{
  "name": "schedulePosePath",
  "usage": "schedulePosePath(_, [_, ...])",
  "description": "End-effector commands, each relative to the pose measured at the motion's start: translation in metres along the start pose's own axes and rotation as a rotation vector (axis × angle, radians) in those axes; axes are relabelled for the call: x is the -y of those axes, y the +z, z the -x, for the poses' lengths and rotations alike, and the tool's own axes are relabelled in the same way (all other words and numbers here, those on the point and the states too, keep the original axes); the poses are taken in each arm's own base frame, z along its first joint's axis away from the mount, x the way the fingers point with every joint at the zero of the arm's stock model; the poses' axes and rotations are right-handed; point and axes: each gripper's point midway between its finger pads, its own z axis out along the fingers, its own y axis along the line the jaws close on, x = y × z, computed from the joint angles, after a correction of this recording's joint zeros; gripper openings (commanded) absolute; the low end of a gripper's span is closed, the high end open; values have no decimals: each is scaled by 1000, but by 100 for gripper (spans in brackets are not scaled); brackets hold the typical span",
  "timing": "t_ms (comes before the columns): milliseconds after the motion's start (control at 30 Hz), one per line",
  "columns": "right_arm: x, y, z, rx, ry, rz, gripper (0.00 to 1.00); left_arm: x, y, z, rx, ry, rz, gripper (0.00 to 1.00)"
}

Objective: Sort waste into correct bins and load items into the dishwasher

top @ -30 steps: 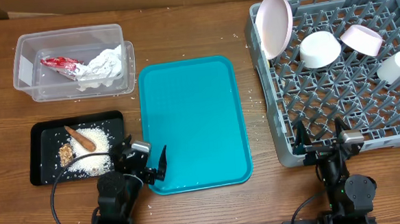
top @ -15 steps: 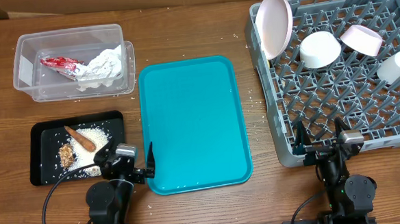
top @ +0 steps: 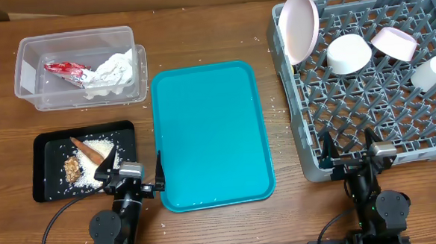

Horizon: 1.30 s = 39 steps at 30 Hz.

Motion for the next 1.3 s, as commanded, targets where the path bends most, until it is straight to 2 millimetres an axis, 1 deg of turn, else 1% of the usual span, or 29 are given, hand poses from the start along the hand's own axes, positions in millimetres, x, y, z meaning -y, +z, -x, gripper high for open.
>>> schedulePosePath(0, [3,0,-2,5,3,-15,100,-4,-1,0,5,18,21,100])
schedulePosePath(333, [3,0,-2,5,3,-14,100,-5,-1,0,3,17,22,100])
schedulePosePath(433, [3,0,-2,5,3,-15,100,-5,-1,0,3,-9,24,100])
schedulePosePath(1267, [3,0,-2,5,3,-15,100,-7,-1,-1,1,-9,32,100])
